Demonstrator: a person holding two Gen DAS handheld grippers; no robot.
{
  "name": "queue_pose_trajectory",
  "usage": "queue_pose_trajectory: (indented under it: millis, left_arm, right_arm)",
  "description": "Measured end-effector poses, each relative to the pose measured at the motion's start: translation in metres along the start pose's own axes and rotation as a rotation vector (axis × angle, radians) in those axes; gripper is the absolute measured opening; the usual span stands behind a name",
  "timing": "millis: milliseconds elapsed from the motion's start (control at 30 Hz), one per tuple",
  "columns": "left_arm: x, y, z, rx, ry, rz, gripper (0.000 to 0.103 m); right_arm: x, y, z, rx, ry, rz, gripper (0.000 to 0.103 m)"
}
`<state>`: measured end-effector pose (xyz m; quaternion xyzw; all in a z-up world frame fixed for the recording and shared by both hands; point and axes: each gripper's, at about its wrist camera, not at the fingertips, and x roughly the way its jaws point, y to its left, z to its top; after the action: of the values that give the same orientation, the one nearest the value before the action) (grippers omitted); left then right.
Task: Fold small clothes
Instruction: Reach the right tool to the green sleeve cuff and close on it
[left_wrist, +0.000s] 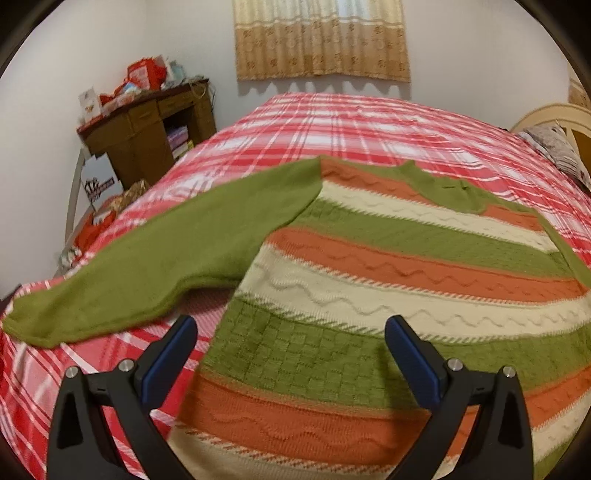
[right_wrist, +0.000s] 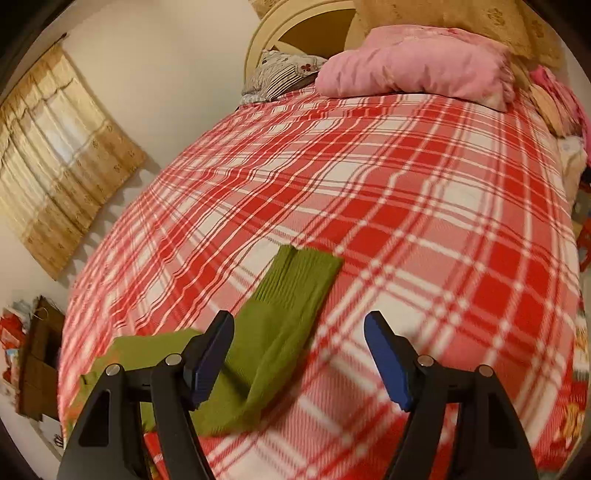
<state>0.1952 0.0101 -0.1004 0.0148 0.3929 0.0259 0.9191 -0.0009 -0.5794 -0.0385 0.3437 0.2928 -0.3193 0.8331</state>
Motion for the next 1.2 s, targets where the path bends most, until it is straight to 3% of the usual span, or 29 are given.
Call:
queue_pose_trajectory:
  millis: [200, 333, 600, 633, 700, 767, 833, 967, 1200]
  left_arm:
    - [0.006, -0.009, -0.006, 0.023, 0.012, 0.015, 0.103]
    - [0.011, -0.007, -0.004, 0.011, 0.013, -0.013, 0.103]
    - [0.015, -0.004, -0.002, -0.009, 0.007, -0.040, 0.103]
    - [0.015, -0.004, -0.001, -0.011, 0.004, -0.042, 0.103]
    - [0.015, -0.003, -0.001, -0.014, 0.000, -0.046, 0.103]
    - [0.015, -0.002, -0.002, -0.016, -0.005, -0.051, 0.103]
    - [0.015, -0.001, -0.002, -0.018, -0.006, -0.055, 0.103]
    - [0.015, -0.001, -0.002, -0.019, -0.007, -0.056, 0.103]
    - [0.015, -0.001, -0.002, -0.018, -0.007, -0.055, 0.103]
  right_arm:
    - [0.040, 0.010, 0.004, -0.052, 0.049, -0.063, 0.073]
    - [0.060, 0.018, 0.001, -0.116, 0.062, -0.121, 0.067]
    - [0.073, 0.031, -0.007, -0.252, 0.025, -0.213, 0.067]
    - [0.073, 0.033, -0.006, -0.270, 0.029, -0.205, 0.066]
    - [0.072, 0.034, -0.005, -0.300, 0.033, -0.177, 0.052]
    - [0.069, 0.032, -0.002, -0.319, 0.044, -0.134, 0.024]
    - [0.066, 0.029, 0.000, -0.298, 0.064, -0.075, 0.013]
    - [0.045, 0.026, 0.005, -0.274, 0.020, -0.008, 0.010]
    - [-0.006, -0.002, 0.016, -0.153, -0.191, 0.040, 0.010]
